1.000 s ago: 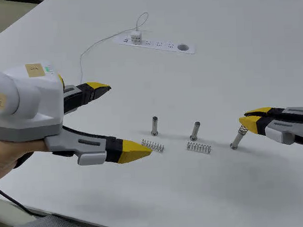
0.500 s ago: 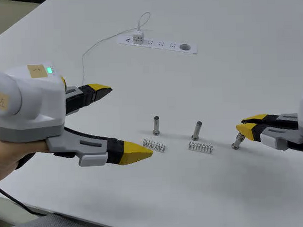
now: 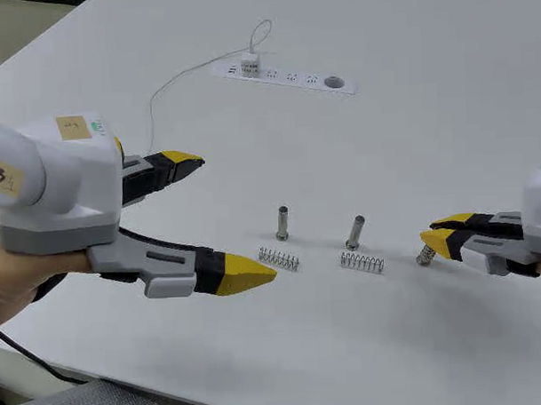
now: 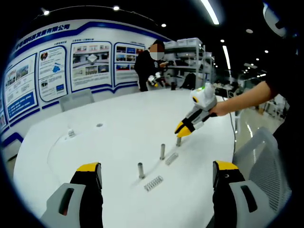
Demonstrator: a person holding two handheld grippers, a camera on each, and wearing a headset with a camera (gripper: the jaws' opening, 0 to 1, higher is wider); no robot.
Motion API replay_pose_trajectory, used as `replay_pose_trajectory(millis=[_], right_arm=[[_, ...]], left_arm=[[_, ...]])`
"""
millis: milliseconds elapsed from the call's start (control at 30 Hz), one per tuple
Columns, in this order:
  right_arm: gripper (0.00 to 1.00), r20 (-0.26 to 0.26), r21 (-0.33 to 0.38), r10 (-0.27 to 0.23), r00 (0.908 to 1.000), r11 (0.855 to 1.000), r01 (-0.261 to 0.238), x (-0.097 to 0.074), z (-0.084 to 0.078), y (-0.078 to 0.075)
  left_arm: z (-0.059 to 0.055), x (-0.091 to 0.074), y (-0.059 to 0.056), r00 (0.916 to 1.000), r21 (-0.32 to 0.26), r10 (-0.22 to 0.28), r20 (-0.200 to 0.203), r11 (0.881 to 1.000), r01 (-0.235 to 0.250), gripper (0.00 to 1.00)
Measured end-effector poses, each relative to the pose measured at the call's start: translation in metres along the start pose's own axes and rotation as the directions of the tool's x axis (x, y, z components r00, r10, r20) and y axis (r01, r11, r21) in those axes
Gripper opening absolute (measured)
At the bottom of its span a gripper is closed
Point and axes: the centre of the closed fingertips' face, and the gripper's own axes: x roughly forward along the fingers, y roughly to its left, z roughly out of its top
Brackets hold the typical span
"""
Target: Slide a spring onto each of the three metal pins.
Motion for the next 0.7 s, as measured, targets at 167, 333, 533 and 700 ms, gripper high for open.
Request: replay_pose_trajectory(millis=[167, 333, 533, 700], right_arm=[[0.11, -0.005, -0.016, 0.006, 1.0000, 1.000, -0.006, 0.0032, -0.0029, 0.0019], [0.11, -0.009, -0.014, 0.005, 0.9999, 1.000, -0.005, 0.0059, -0.0050, 0.0032], [0.11, -0.009, -0.009, -0.001, 1.0000, 1.000, 0.001, 0.0074, -0.0050, 0.0036], [0.12, -0.015, -0.022, 0.003, 0.9999, 1.000, -0.004, 0.0076, -0.0051, 0.0043]], left_arm=[[-0.0014, 0.0000, -0.0009, 1.0000, -0.002, -0.002, -0.004, 1.000, 0.002, 0.99], [-0.0041, 0.0000, -0.0011, 0.9999, -0.002, -0.001, -0.014, 1.000, 0.001, 0.99], [-0.0040, 0.0003, -0.0016, 0.9999, -0.004, -0.002, -0.014, 1.000, 0.002, 0.99], [-0.0029, 0.0009, -0.0035, 0.9999, -0.005, -0.007, -0.011, 1.000, 0.007, 0.99]])
